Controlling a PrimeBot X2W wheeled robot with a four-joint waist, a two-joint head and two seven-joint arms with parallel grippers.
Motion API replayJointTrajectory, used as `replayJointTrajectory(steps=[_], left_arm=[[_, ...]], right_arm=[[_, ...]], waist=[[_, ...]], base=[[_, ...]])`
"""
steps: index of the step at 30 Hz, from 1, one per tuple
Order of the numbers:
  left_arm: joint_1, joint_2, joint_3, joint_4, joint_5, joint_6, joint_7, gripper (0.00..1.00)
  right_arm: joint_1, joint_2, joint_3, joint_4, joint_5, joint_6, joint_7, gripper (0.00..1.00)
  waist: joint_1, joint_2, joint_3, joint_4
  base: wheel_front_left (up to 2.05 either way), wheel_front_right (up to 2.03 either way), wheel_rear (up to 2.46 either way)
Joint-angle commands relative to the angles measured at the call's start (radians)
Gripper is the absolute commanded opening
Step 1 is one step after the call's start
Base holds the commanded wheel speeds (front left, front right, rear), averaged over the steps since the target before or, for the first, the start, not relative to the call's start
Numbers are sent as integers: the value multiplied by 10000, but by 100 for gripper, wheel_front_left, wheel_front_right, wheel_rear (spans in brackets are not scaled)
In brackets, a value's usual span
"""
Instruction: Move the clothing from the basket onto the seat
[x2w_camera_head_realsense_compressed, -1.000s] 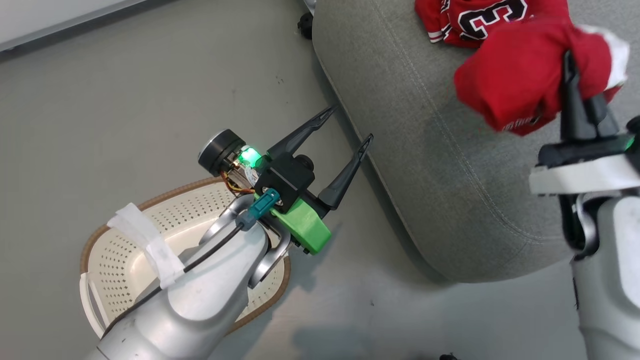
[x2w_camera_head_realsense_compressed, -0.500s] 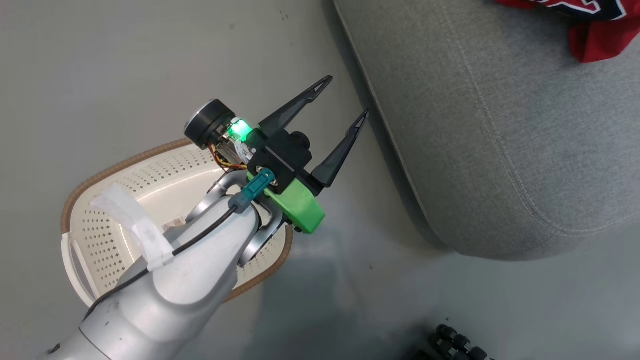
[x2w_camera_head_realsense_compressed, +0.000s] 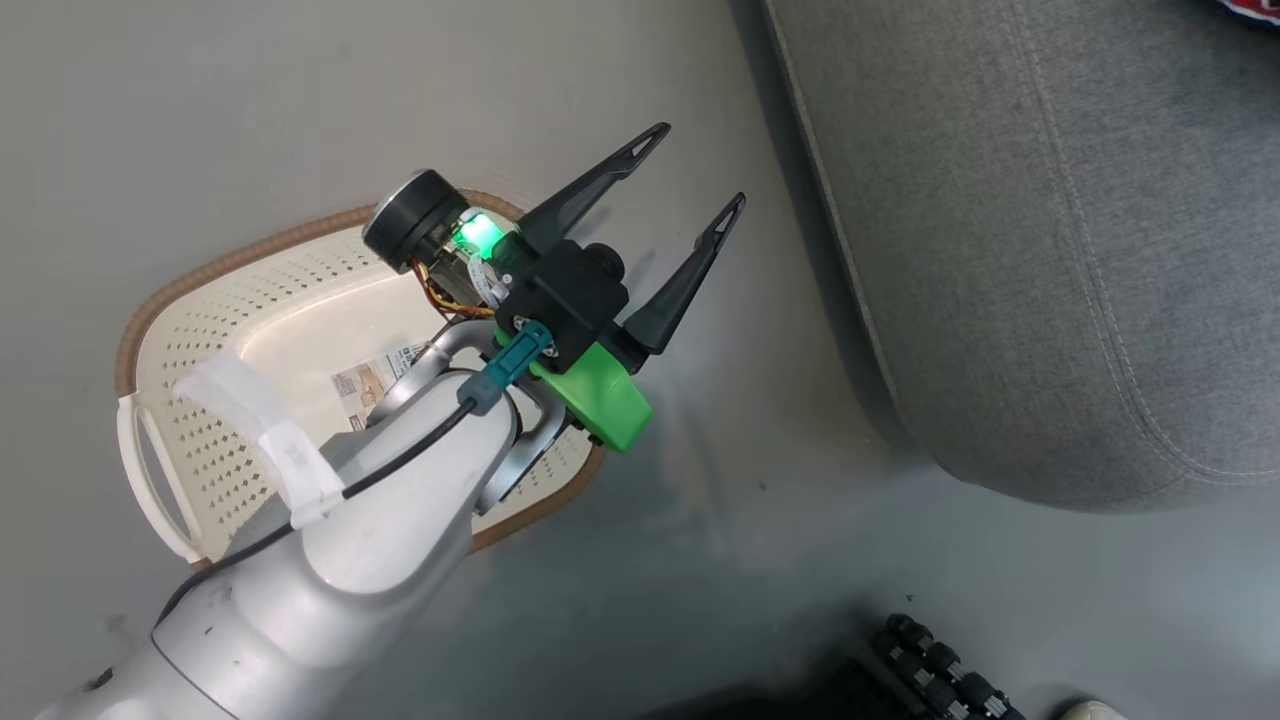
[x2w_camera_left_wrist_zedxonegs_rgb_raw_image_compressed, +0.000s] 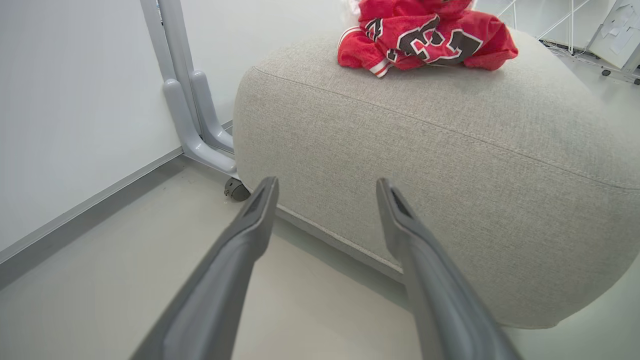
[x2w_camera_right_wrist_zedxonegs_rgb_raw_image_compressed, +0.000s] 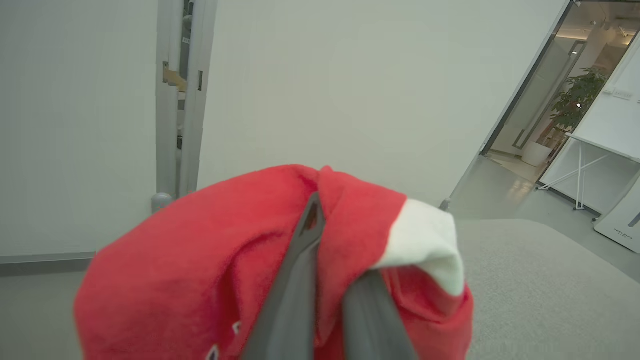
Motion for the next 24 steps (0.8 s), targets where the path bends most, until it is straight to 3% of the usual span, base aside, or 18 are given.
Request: replayJointTrajectory(steps=[1, 12, 14, 15, 24], left_arm=[[-165, 4, 10, 26, -7, 53, -75, 100], [-256, 79, 70, 148, -130, 122, -216, 100], [-175, 98, 82, 177, -150, 151, -250, 100], [-118, 104, 95, 205, -164, 175, -261, 100], [412, 102, 328, 407, -440, 340, -480, 100]], right_arm=[[252, 28, -27, 264, -90, -11, -26, 0], [715, 221, -64, 1874, -354, -12, -26, 2], [794, 262, -105, 1737, -347, -12, -26, 82], [876, 306, -114, 1659, -346, -12, -26, 100], [2276, 571, -42, 581, -272, -12, -26, 100]], waist=[[-2, 74, 137, 141], [-2, 74, 84, 223], [-2, 74, -23, 201], [-2, 74, -109, 186], [-2, 74, -1230, 32]], base=[[0, 0, 0], [0, 0, 0], [0, 0, 0], [0, 0, 0], [0, 0, 0]])
